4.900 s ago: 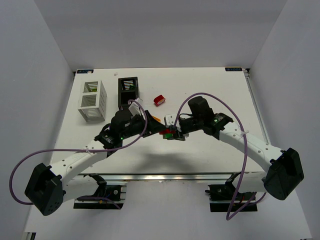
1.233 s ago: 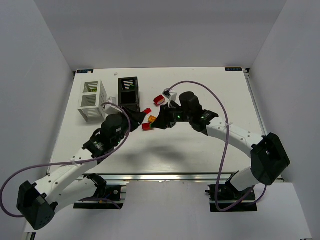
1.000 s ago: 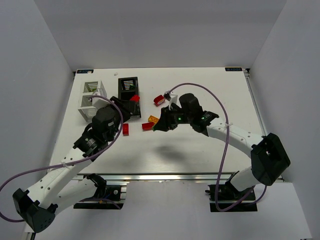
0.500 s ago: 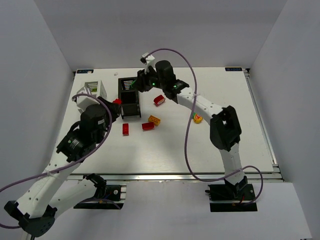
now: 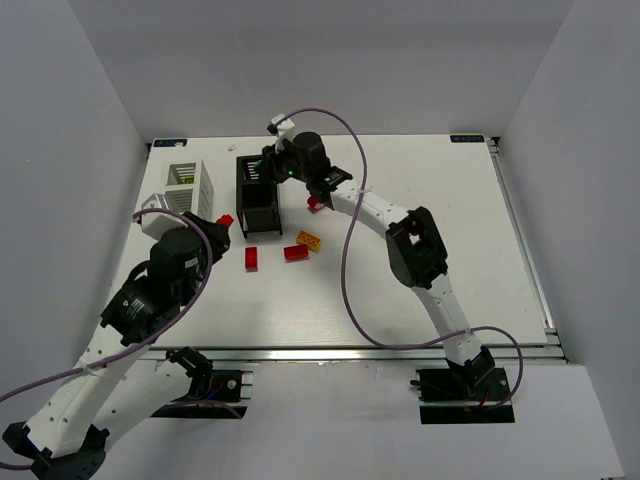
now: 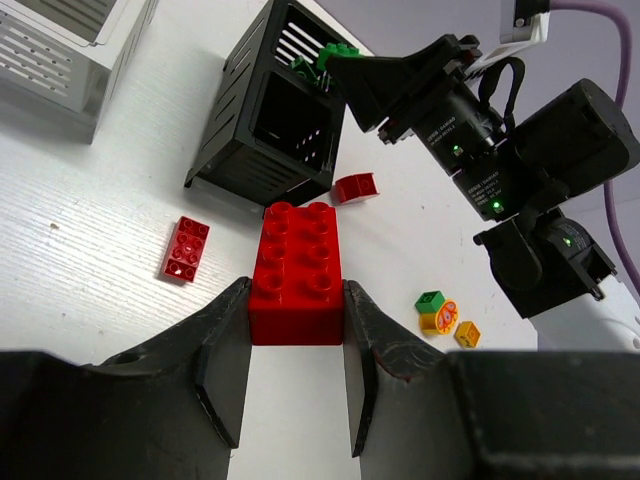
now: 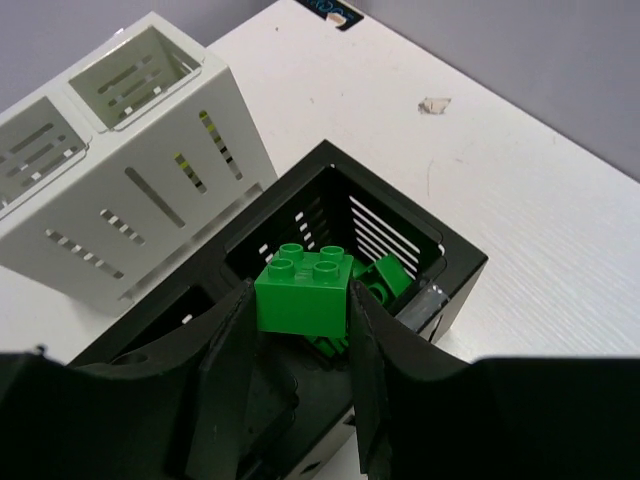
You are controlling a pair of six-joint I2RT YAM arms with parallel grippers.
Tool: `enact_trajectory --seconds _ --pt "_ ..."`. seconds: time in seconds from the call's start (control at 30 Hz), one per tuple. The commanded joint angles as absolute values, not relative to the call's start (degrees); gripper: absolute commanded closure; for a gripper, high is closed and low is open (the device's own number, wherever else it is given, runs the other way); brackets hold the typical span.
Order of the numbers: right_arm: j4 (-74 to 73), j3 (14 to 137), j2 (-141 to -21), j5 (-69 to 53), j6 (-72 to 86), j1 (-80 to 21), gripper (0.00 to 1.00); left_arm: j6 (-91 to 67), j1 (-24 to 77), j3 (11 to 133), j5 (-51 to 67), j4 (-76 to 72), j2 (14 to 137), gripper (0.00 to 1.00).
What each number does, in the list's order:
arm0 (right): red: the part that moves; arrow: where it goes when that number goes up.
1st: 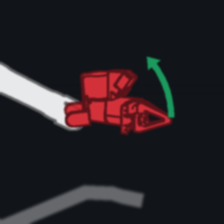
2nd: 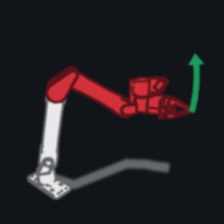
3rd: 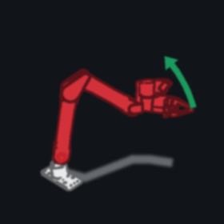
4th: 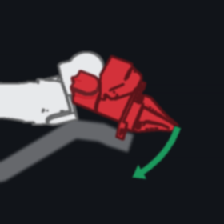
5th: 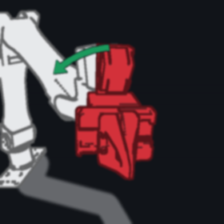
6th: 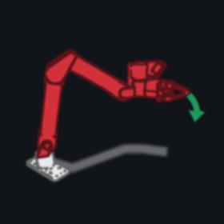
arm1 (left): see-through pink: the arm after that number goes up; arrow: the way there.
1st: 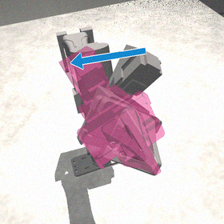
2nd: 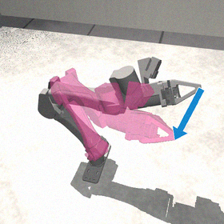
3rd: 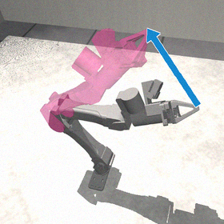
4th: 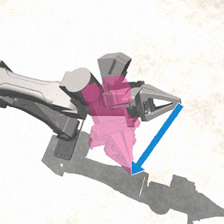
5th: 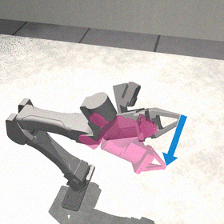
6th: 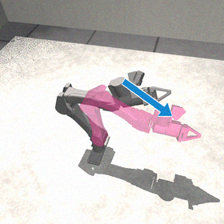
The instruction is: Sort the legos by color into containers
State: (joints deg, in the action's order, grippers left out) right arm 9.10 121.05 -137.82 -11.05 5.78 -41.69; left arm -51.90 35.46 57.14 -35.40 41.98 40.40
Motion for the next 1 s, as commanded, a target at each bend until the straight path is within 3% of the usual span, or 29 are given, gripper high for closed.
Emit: enact_trajectory --seconds 0.0,0.27,0.37,0.53,0.73,0.83,0.87,0.93,0.97 --pt "16.2 124.5 -138.3 -8.3 3.9 -42.8 0.78 -53.2 35.2 57.3 -35.3 42.7 40.7 1.00" --pt "17.3 123.8 -139.7 -7.8 3.3 -42.9 0.25 -53.2 35.2 58.5 -34.9 42.3 42.7 1.00" --pt "17.6 123.2 -139.4 -8.4 2.6 -42.8 0.17 -52.1 35.2 59.7 -34.9 41.8 44.6 1.00" --pt "17.8 121.0 -136.9 -9.8 2.4 -42.0 0.15 -50.4 35.2 63.2 -34.9 41.8 49.0 1.00" --pt "20.4 110.6 -123.0 -19.5 -4.8 -38.9 0.11 -49.2 33.5 65.4 -33.8 42.1 52.6 1.00" --pt "21.6 102.3 -117.8 -31.4 -4.5 -34.5 0.11 -47.2 27.6 65.9 -26.0 41.8 54.7 1.00" --pt "20.9 100.0 -115.3 -40.5 -3.8 -32.9 0.12 -46.6 23.6 65.8 -23.4 41.2 56.3 1.00" --pt "18.5 97.7 -112.9 -46.0 -1.4 -29.1 0.28 -44.8 20.2 65.7 -17.4 40.6 57.7 1.00" --pt "16.5 96.8 -110.9 -49.2 -1.4 -28.1 0.54 -44.2 17.2 65.7 -15.6 40.0 58.4 1.00"
